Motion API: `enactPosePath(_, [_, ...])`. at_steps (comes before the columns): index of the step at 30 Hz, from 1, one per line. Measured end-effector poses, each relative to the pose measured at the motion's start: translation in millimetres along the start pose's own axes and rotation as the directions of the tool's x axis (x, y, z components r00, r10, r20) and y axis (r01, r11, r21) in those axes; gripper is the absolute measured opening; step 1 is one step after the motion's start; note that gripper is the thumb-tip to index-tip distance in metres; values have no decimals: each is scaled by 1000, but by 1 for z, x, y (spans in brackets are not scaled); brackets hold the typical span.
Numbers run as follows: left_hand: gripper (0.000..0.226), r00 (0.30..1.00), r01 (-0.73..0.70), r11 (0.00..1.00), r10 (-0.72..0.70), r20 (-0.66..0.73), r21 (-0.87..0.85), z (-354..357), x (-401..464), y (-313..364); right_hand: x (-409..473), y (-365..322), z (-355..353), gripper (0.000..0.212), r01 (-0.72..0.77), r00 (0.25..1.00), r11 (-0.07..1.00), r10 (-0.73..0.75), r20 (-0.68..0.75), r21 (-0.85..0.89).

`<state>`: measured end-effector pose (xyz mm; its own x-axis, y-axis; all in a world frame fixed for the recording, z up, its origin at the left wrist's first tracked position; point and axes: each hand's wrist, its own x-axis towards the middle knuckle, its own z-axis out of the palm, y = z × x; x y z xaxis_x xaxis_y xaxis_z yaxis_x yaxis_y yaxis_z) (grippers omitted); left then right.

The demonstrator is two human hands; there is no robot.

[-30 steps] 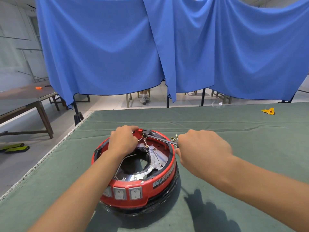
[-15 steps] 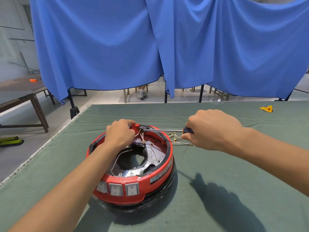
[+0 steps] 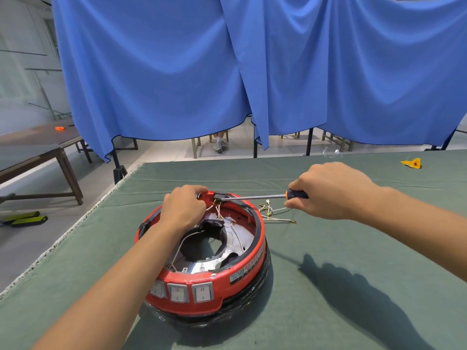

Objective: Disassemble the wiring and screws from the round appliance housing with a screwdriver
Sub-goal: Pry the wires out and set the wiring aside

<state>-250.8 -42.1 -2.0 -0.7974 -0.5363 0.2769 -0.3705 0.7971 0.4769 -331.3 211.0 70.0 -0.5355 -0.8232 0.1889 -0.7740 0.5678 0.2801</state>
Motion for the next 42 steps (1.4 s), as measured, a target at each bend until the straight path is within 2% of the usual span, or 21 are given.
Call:
enactPosePath(4, [52, 1000, -2, 1000, 2, -4, 30, 1, -1, 1, -17, -36, 0, 33, -95, 995, 994, 94, 13, 52])
enactPosePath(9, [51, 1000, -8, 999, 8, -12, 50, 2, -2, 2, -24, -71, -10, 15, -137, 991, 991, 137, 2, 0])
enactPosePath(12, [51, 1000, 2, 1000, -2, -14, 31, 1, -2, 2, -21, -79, -14, 31, -132, 991, 989, 131, -21, -61])
enactPosePath(16, [50, 1000, 8, 1000, -8, -2, 12, 0, 1, 0, -11, -53, -11, 24, -131, 991, 991, 130, -28, -16])
enactPosePath(19, [50, 1000, 18, 1000, -18, 2, -9, 1, 4, -1, -5, -29, -6, 33, -80, 997, 997, 80, -1, 6])
enactPosePath(23, [50, 1000, 27, 999, -27, 3, -25, 0, 5, -1, 10, -2, -4, 36, 32, 999, 998, -33, -17, -47])
enactPosePath(31, [52, 1000, 26, 1000, -26, -1, -17, -1, 3, -1, 25, 24, -2, 37, 160, 987, 978, -162, -5, -132])
enactPosePath(35, [52, 1000, 8, 1000, -8, -7, 1, -1, 2, 0, 15, 15, -3, 36, 117, 992, 983, -123, -38, -141])
enactPosePath(42, [50, 999, 26, 999, -26, -21, 26, 1, 1, 1, -22, -44, 11, 34, -55, 996, 994, 47, -82, -97])
